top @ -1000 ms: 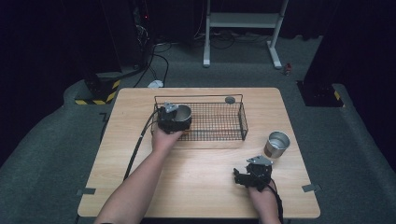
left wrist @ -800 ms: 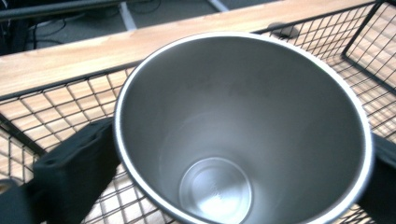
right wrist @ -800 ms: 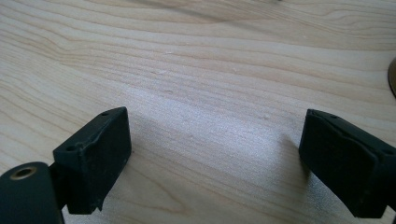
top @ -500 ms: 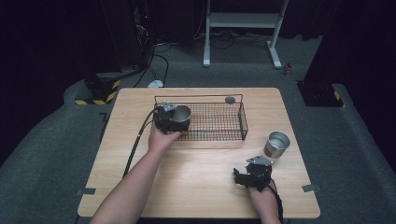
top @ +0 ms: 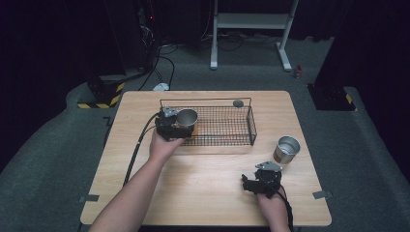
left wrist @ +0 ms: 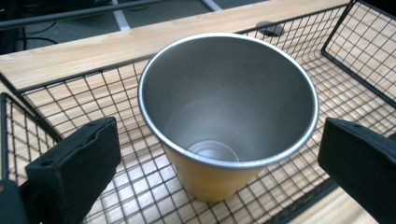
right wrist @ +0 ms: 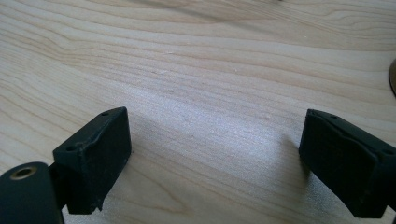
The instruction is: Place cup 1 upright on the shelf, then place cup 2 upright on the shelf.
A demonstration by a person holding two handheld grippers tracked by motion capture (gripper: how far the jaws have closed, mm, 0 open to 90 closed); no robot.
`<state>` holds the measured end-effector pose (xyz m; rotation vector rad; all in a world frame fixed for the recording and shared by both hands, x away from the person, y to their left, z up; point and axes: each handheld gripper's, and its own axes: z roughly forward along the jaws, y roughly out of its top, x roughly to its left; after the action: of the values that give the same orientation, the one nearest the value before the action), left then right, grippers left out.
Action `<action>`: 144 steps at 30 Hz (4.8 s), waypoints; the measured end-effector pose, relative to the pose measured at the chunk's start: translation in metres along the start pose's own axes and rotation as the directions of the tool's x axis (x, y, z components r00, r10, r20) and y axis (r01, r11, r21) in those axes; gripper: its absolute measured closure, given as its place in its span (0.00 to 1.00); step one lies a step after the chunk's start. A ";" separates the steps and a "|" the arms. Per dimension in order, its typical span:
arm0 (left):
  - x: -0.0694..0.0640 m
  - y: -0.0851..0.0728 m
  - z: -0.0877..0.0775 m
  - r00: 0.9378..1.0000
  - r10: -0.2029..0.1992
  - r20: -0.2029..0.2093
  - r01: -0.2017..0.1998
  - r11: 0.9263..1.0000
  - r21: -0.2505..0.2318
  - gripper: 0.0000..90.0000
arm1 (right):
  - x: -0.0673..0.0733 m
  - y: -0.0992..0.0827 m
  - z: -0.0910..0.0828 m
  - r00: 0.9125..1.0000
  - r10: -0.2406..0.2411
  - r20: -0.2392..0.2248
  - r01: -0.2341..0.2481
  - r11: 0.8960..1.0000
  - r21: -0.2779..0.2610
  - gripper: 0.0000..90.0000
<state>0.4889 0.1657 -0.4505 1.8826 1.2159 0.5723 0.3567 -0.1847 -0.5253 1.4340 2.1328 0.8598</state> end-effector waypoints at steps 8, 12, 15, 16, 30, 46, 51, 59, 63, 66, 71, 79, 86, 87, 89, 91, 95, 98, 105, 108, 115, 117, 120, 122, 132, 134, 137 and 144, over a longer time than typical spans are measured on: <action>0.000 -0.009 -0.015 1.000 0.000 0.012 0.000 1.000 -0.004 0.00 | 0.000 0.000 0.000 1.000 -0.002 0.000 0.002 1.000 -0.001 0.10; 0.002 -0.014 -0.024 1.000 -0.010 0.022 0.010 1.000 -0.011 0.00 | 0.000 0.000 0.000 1.000 0.000 0.000 0.000 1.000 0.000 0.10; 0.004 -0.018 -0.030 1.000 -0.012 0.027 0.012 1.000 -0.010 0.00 | 0.000 0.000 0.000 1.000 0.000 0.000 0.000 1.000 0.000 0.10; 0.004 -0.019 -0.032 1.000 -0.011 0.029 0.012 1.000 -0.013 0.00 | 0.000 0.000 0.000 1.000 0.000 0.000 0.000 1.000 0.000 0.10; 0.009 -0.038 -0.059 0.998 -0.007 0.055 0.008 1.000 -0.027 0.01 | 0.000 0.000 0.000 1.000 0.000 0.000 0.000 1.000 0.000 0.10; 0.010 -0.064 -0.083 0.996 -0.011 0.087 0.012 1.000 -0.012 0.03 | 0.000 0.000 0.000 1.000 0.000 0.000 0.000 1.000 0.000 0.10; 0.014 -0.075 -0.090 0.996 -0.012 0.089 0.011 1.000 0.008 0.03 | 0.000 0.000 0.000 1.000 0.000 0.000 0.000 1.000 0.000 0.10; 0.020 -0.092 -0.097 0.993 -0.009 0.116 0.003 0.998 0.058 0.04 | 0.000 0.000 0.000 1.000 -0.001 0.004 0.001 1.000 0.000 0.10; 0.024 -0.103 -0.100 0.993 -0.013 0.116 0.004 0.997 0.075 0.04 | 0.000 0.000 0.000 1.000 -0.001 0.004 0.001 1.000 0.000 0.10; 0.027 -0.112 -0.102 0.994 -0.010 0.106 0.000 0.996 0.089 0.04 | 0.000 0.000 0.000 1.000 -0.001 0.004 0.001 1.000 0.000 0.10; 0.028 -0.129 -0.104 0.995 0.003 0.100 -0.014 0.993 0.115 0.04 | 0.000 0.000 0.000 1.000 -0.007 0.008 0.007 1.000 -0.003 0.11; 0.030 -0.151 -0.107 0.996 0.054 0.067 -0.064 0.985 0.161 0.04 | 0.001 -0.001 -0.001 1.000 0.003 0.008 -0.003 1.000 0.000 0.10; 0.030 -0.160 -0.107 0.994 0.093 0.053 -0.101 0.979 0.179 0.04 | 0.001 -0.002 -0.002 1.000 -0.005 0.013 0.005 1.000 -0.004 0.11; 0.031 -0.161 -0.107 0.994 0.096 0.053 -0.105 0.977 0.186 0.04 | 0.001 -0.002 -0.002 1.000 -0.005 0.017 0.005 1.000 -0.003 0.11; 0.032 -0.163 -0.105 0.993 0.109 0.040 -0.114 0.975 0.188 0.04 | 0.003 -0.002 -0.002 1.000 0.004 0.027 -0.004 1.000 -0.004 0.11; 0.032 -0.164 -0.105 0.993 0.115 0.019 -0.117 0.975 0.187 0.03 | 0.003 -0.002 -0.002 0.999 0.002 0.032 -0.001 1.000 -0.007 0.11; 0.033 -0.165 -0.104 0.995 0.100 0.023 -0.103 0.977 0.186 0.03 | 0.003 -0.002 -0.002 0.999 0.013 0.029 -0.013 1.000 -0.004 0.11; 0.034 -0.166 -0.104 0.996 0.085 0.026 -0.088 0.978 0.189 0.02 | 0.002 -0.003 -0.003 1.000 0.005 0.022 -0.005 1.000 -0.004 0.11; 0.034 -0.168 -0.104 0.997 0.077 0.013 -0.078 0.981 0.180 0.00 | 0.005 -0.003 -0.007 0.999 -0.006 0.031 0.006 1.000 -0.017 0.11; 0.034 -0.168 -0.104 0.997 0.073 0.014 -0.074 0.981 0.179 0.00 | 0.005 -0.001 -0.014 0.999 -0.011 0.047 0.014 0.999 -0.052 0.11; 0.034 -0.169 -0.104 0.997 0.073 0.012 -0.074 0.982 0.176 0.00 | 0.001 -0.002 -0.021 0.997 0.000 0.076 0.006 0.997 -0.080 0.11; 0.034 -0.169 -0.104 0.997 0.073 0.010 -0.073 0.982 0.175 0.00 | 0.000 -0.003 -0.024 0.997 0.010 0.080 -0.003 0.996 -0.086 0.12; 0.034 -0.169 -0.104 0.997 0.076 0.009 -0.077 0.982 0.175 0.00 | -0.003 -0.004 -0.027 0.996 0.012 0.090 -0.003 0.995 -0.098 0.11; 0.034 -0.169 -0.104 0.997 0.075 0.009 -0.075 0.982 0.175 0.00 | -0.005 -0.005 -0.030 0.995 0.009 0.098 0.001 0.994 -0.106 0.11; 0.034 -0.169 -0.104 0.997 0.072 0.010 -0.073 0.982 0.175 0.00 | -0.021 -0.008 -0.040 0.990 0.048 0.130 -0.032 0.992 -0.125 0.11; 0.034 -0.169 -0.104 0.997 0.073 0.010 -0.073 0.982 0.175 0.00 | -0.026 -0.010 -0.043 0.989 0.061 0.134 -0.043 0.990 -0.131 0.11; 0.034 -0.169 -0.104 0.997 0.073 0.010 -0.074 0.982 0.175 0.00 | -0.029 -0.011 -0.046 0.989 0.066 0.136 -0.047 0.989 -0.139 0.11; 0.034 -0.169 -0.104 0.997 0.074 0.009 -0.074 0.982 0.174 0.01 | -0.043 -0.013 -0.053 0.982 0.090 0.165 -0.064 0.986 -0.153 0.11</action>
<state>0.3380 0.2721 -0.5304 2.0822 1.2320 0.5164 0.3299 -0.2411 -0.4963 1.4663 1.8590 0.8698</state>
